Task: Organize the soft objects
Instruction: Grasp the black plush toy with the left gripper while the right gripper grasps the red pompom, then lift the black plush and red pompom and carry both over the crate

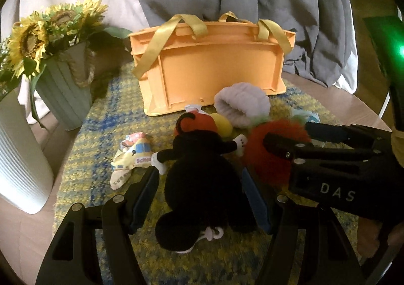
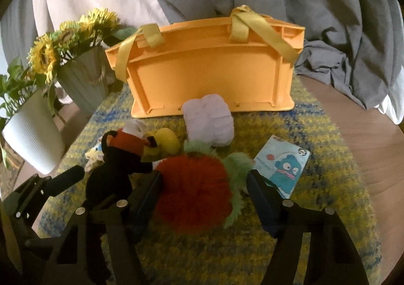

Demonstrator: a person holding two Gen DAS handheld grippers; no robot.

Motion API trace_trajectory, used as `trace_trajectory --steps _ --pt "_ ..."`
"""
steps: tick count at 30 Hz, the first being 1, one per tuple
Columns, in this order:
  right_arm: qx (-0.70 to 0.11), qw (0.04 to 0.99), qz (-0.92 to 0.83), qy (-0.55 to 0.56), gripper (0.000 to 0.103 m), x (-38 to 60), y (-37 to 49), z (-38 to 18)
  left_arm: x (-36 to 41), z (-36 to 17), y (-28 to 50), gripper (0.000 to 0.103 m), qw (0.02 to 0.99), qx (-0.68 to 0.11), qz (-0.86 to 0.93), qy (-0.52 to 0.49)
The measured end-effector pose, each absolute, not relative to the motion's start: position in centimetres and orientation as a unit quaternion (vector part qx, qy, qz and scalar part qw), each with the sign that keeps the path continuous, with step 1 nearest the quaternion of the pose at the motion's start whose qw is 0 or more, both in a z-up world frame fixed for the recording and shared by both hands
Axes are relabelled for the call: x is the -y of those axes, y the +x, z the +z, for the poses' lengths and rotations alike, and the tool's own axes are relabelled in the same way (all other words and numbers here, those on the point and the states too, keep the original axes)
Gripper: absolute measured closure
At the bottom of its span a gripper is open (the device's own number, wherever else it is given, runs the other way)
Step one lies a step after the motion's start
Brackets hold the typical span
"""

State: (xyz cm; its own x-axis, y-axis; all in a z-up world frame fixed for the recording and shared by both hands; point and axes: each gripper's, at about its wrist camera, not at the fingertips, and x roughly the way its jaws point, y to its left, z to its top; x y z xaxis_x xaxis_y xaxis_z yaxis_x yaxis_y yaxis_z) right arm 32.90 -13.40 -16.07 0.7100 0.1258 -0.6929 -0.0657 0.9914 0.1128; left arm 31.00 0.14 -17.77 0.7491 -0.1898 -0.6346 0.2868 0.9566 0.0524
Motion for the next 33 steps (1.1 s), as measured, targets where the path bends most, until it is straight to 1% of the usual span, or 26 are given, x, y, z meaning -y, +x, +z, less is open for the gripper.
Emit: trace_trajectory --steps 8,11,17,19,21,24,33 --pt "-0.384 0.920 0.066 0.037 0.042 13.0 33.9 -17.0 -0.2 -18.3 31.7 0.043 0.929 -0.340 -0.131 0.060" --pt "-0.392 0.916 0.074 0.043 0.043 12.9 34.2 -17.4 -0.1 -18.4 31.6 0.044 0.930 -0.340 -0.127 0.059" --pt "-0.404 0.908 0.086 0.070 0.044 13.3 34.6 -18.3 0.1 -18.4 31.6 0.044 0.929 -0.342 -0.124 0.063" --pt "-0.405 0.907 0.094 0.069 0.048 13.1 34.7 -18.3 0.2 -18.5 31.6 0.044 0.929 -0.343 -0.122 0.066" --pt "-0.404 0.907 0.097 0.068 0.054 13.1 34.6 -18.3 0.4 -18.5 31.6 0.047 0.929 -0.343 -0.122 0.070" --pt "-0.403 0.907 0.101 0.068 0.058 13.2 34.4 -18.3 0.5 -18.4 31.5 0.050 0.929 -0.343 -0.118 0.075" --pt "-0.380 0.918 0.091 0.068 0.059 14.4 31.9 -16.3 1.3 -16.8 29.5 0.051 0.937 -0.325 -0.100 0.078"
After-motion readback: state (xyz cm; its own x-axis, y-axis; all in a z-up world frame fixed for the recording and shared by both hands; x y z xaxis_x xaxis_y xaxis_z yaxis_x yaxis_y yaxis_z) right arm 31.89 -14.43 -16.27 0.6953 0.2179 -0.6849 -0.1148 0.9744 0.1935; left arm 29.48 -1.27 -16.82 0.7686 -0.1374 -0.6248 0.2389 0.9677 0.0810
